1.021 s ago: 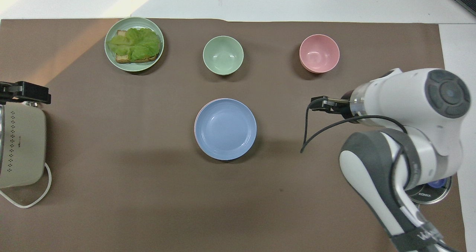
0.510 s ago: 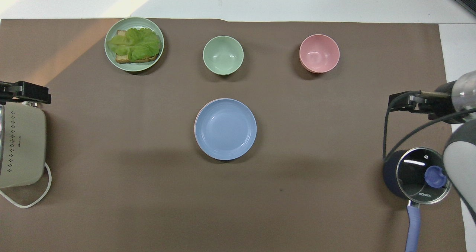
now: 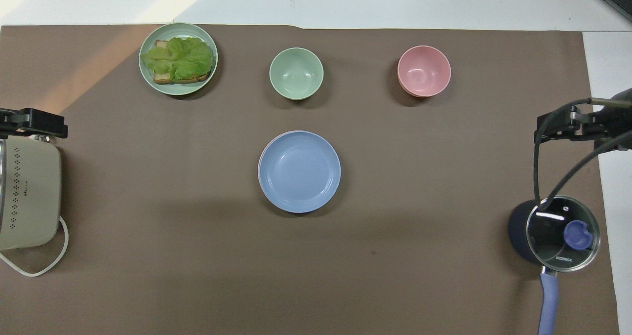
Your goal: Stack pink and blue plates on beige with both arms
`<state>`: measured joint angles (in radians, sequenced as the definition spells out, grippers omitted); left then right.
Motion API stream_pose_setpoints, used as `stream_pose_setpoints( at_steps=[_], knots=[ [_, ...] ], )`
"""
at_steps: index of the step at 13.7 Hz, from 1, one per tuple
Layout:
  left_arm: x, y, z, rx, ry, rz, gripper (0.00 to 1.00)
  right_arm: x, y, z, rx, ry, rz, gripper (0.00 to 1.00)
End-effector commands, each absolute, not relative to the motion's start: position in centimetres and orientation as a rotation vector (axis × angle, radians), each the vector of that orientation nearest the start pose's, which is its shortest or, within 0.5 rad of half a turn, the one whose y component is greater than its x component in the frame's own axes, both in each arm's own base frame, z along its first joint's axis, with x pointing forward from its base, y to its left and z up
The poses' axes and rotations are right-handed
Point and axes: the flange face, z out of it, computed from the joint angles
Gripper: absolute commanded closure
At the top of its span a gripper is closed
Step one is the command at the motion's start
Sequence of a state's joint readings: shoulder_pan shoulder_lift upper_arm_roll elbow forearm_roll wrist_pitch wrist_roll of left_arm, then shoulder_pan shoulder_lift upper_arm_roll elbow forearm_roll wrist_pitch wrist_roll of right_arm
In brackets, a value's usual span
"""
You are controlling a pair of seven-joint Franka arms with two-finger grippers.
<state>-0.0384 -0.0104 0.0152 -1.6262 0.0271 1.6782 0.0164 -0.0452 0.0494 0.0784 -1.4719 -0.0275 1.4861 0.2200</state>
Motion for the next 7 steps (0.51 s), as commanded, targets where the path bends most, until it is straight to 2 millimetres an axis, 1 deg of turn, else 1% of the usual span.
stream_pose_setpoints(
  at_steps=[1,7],
  knots=[
    [55.62,-0.97,61.92,-3.102,0.073,-0.091,0.00,56.66,1.63,63.96,-3.180,0.247,0.055,0.00],
    [55.63,-1.06,61.93,-3.102,0.077,-0.093,0.00,56.85,1.80,63.85,-3.176,0.213,0.027,0.00]
  ],
)
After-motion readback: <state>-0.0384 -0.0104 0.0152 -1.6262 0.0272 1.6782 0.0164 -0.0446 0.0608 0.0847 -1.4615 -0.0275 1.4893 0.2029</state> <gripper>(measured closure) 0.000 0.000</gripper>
